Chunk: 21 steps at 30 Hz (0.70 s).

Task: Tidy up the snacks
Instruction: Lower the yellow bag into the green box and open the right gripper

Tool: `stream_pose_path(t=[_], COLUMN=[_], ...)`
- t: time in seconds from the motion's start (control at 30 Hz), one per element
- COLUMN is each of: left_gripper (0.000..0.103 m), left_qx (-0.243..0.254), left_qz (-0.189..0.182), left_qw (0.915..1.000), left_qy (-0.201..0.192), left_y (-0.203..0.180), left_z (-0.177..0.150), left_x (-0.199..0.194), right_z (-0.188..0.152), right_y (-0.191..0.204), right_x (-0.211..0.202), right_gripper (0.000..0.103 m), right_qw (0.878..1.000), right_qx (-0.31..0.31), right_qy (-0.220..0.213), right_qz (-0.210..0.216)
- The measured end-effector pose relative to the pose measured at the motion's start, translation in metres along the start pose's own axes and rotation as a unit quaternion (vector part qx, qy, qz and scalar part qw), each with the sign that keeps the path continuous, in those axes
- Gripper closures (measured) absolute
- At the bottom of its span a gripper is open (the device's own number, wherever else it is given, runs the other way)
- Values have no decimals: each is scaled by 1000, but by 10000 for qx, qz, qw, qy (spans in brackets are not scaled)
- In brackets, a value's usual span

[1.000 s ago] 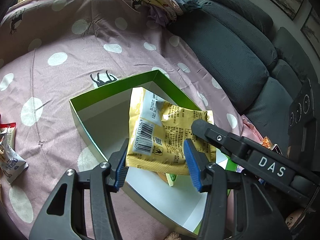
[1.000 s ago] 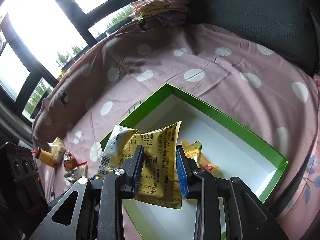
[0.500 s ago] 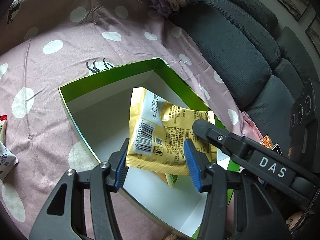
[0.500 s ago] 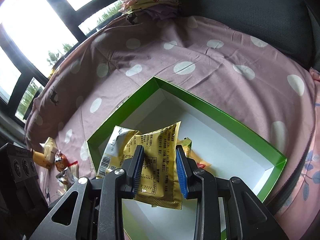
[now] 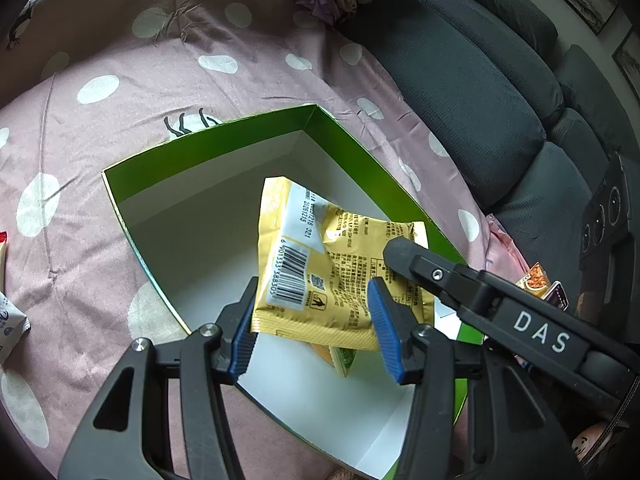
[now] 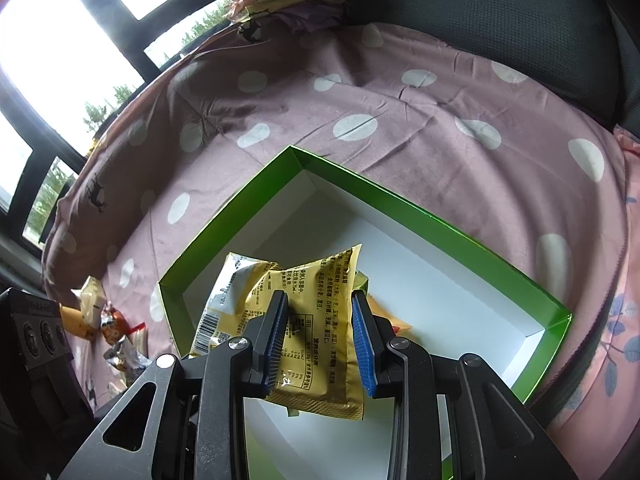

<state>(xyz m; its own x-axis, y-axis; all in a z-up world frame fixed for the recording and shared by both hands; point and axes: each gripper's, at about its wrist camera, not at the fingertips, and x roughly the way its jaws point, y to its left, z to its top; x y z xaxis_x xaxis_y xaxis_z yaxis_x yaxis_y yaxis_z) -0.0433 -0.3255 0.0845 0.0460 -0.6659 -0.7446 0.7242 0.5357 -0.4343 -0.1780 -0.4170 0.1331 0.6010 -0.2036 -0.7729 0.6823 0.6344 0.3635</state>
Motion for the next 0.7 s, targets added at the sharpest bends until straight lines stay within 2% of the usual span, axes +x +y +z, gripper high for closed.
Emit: stream_pose_path(t=[0.7], left_gripper=[52], left_qx=[44], left_qz=[54], left_qw=[9999], left_qy=[91], left_y=[-2], left_z=[0], left_x=[5], right_z=[-1], right_y=[-5], right_x=[5], right_gripper=[69], right_qw=[10000], right_qx=[48], right_qy=[36], right_qz=[-70])
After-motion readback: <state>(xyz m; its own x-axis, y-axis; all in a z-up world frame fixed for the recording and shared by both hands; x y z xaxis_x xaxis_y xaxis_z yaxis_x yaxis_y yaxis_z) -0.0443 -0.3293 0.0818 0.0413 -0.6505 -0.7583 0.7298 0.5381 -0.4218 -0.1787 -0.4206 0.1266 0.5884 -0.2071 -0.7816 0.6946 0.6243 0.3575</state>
